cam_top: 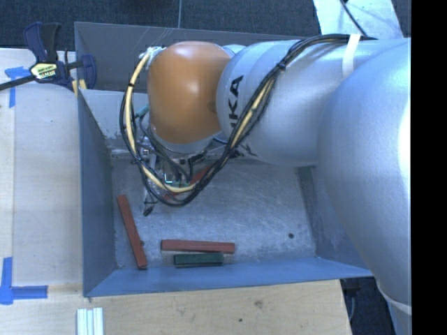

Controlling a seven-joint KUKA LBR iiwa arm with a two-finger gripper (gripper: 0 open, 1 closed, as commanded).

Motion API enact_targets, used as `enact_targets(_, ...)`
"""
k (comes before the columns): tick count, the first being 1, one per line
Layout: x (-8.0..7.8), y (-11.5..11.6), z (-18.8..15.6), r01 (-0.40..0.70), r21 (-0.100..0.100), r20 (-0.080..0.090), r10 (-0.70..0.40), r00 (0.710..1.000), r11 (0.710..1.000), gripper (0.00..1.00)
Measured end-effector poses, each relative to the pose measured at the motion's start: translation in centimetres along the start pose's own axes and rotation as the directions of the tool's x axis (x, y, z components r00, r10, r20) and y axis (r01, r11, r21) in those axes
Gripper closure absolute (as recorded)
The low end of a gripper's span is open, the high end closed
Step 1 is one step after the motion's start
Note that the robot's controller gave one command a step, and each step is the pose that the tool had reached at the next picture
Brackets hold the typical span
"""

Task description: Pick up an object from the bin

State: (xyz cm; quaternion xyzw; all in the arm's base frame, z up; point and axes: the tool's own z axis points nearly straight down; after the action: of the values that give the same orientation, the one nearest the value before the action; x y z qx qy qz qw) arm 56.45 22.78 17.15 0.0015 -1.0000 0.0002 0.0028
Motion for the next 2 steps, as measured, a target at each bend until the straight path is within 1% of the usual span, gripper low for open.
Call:
enact_targets(1,-0.94,-8.58,9.22,-0.102,0.003,0.002,0.102,0.995,0.995,0.00)
enact_targets(2,-1.21,-8.09,8.59,-0.098,-0.003,0.012,0.098,0.995,0.995,1.00)
